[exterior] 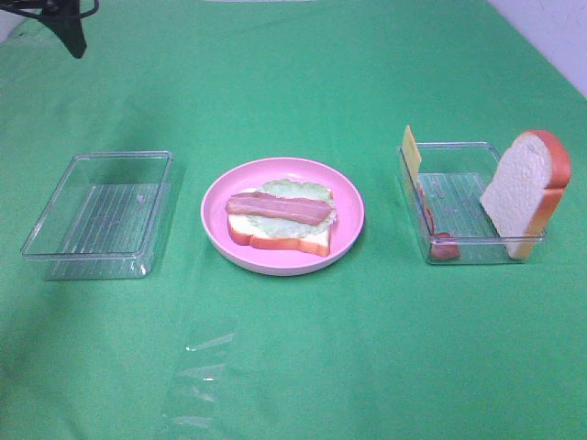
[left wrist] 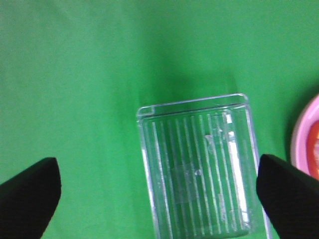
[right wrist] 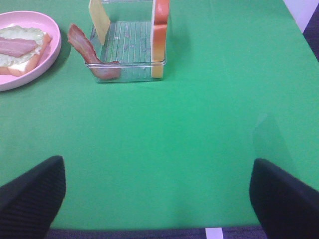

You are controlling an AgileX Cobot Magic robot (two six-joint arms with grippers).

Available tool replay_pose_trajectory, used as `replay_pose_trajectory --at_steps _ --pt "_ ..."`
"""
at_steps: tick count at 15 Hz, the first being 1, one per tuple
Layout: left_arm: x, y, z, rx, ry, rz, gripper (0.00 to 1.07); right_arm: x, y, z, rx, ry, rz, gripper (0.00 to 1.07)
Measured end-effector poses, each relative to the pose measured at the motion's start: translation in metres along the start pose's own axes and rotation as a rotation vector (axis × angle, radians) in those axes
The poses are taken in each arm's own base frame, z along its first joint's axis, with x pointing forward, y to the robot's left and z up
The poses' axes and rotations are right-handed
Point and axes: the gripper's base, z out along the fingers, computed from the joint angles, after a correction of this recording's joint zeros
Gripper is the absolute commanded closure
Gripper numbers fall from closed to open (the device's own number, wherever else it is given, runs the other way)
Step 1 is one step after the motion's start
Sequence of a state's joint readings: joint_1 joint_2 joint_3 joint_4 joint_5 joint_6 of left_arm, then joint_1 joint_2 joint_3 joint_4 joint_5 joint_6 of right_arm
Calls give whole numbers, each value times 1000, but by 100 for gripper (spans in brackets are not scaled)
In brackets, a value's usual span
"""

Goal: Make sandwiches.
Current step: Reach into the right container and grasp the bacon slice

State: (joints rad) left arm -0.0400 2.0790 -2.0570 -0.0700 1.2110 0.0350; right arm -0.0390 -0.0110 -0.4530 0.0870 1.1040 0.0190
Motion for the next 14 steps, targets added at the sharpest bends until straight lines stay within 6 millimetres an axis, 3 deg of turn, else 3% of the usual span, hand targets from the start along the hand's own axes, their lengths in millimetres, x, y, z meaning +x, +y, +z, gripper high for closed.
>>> replay_pose_trajectory --at_steps 2,6,7,8,9,12,13,14 --pt "1 20 -3 -6 -4 -36 7 0 0 0 0 0 0 12" --pt "25 20 -17 12 42 -41 9 0 0 0 0 0 0 12" --pt "62 16 -36 16 101 -47 9 0 0 0 0 0 0 12" --pt "86 14 -43 18 136 -51 9 0 0 0 0 0 0 12" --pt "99 13 -49 17 142 -52 9 0 0 0 0 0 0 12" --pt "174 5 -91 10 64 -54 9 0 0 0 0 0 0 12" --pt "188 3 -99 8 40 -53 9 0 0 0 0 0 0 12" --pt "236 -2 -127 2 -75 -46 9 0 0 0 0 0 0 12"
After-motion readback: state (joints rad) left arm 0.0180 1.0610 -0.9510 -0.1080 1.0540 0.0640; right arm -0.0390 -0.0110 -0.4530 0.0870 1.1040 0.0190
